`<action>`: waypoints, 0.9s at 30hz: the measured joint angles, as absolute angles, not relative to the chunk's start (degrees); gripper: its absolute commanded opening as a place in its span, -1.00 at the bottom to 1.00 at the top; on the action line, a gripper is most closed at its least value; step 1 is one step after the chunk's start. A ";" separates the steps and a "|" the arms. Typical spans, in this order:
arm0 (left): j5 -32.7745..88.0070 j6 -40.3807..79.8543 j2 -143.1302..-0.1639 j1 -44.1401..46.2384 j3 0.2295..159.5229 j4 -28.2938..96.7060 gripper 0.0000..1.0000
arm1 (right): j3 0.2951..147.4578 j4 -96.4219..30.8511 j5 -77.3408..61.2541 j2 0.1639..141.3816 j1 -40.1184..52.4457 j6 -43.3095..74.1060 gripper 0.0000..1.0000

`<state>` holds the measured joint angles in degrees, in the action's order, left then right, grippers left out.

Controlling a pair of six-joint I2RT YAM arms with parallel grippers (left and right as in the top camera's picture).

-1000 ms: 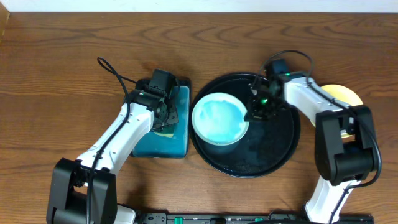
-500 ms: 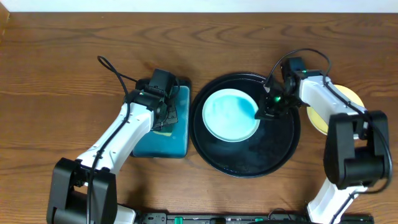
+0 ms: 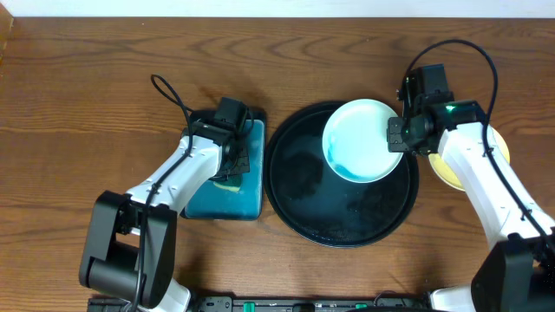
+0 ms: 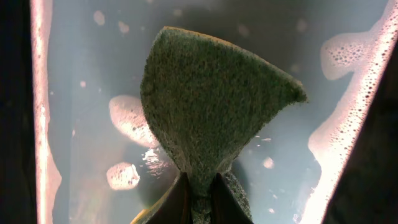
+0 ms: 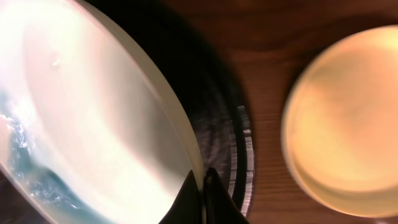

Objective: Clean dirty plates on tray and stack at the side
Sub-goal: 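Lift the pale green plate by its rim with the right gripper, then carry the pale green plate right toward the yellow plate stack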

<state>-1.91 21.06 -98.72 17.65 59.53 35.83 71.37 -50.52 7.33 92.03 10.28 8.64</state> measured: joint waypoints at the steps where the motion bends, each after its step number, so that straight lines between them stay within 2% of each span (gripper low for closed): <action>1: -1.91 20.64 -98.89 17.61 59.53 35.75 -0.85 | 71.37 -50.48 9.50 91.48 11.14 8.58 -0.98; 12: -2.13 19.20 -98.91 13.91 59.53 35.62 -0.84 | 71.37 -50.15 27.73 90.63 20.25 8.47 -0.98; 27: -2.13 19.20 -98.91 13.72 59.53 35.62 -0.83 | 71.37 -45.74 54.33 90.63 35.75 8.27 -0.98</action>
